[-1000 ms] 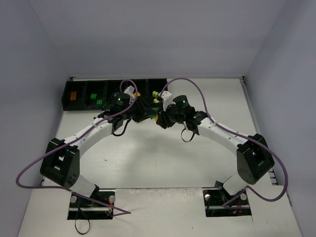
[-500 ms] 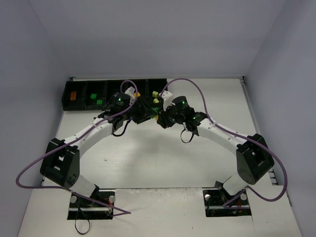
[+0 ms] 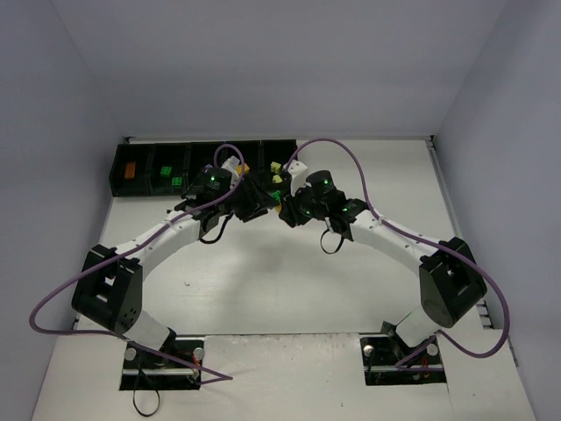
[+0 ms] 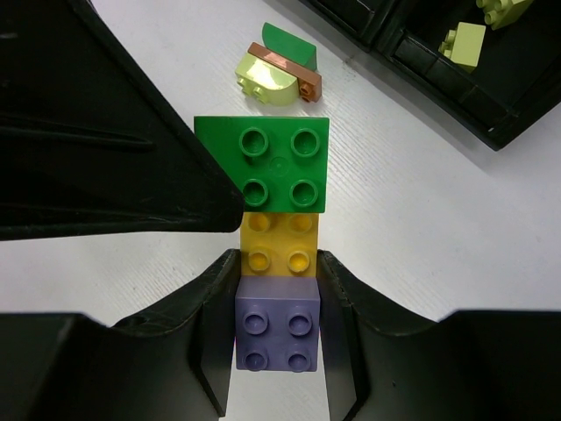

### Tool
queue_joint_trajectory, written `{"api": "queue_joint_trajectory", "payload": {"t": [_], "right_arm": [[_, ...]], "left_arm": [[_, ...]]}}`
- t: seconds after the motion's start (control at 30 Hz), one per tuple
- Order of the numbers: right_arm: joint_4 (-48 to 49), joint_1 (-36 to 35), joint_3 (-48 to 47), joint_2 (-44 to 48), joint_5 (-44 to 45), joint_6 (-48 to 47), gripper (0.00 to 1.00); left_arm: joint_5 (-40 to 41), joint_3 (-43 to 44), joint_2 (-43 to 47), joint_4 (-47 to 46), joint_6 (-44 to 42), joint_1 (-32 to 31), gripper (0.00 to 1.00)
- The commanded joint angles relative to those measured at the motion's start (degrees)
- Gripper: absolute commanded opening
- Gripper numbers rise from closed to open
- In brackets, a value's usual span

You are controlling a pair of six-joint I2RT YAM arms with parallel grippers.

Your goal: Sort the legos into containers by color

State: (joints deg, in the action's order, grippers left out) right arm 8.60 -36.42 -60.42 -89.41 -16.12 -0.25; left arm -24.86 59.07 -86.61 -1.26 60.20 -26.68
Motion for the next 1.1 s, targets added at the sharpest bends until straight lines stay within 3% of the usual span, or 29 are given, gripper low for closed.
{"api": "queue_joint_trajectory", "payload": {"t": [0.0, 0.2, 0.47, 1.07], "right_arm": [[4.14, 0.21, -1.80, 0.11, -1.45, 0.25, 0.00], [4.32, 0.21, -1.98, -0.42, -2.78, 0.25, 0.00], [4.41, 0.48, -2.07, -0.51, -3.04, 0.25, 0.00], [5.02, 1.80, -1.63, -1.30, -4.09, 1.66, 0.00]], "left_arm": [[-0.80, 0.17, 0.39, -7.35, 1.40, -0.39, 0.44], [-0.45, -2.37, 1.00, -13.94, 2.72, -0.31, 0.44], [-0.45, -3.08, 1.53, -16.24, 3.78, -0.31, 0.32], [-0.36, -4.31, 4.17, -15.09, 3.34, -0.31, 0.38]]}}
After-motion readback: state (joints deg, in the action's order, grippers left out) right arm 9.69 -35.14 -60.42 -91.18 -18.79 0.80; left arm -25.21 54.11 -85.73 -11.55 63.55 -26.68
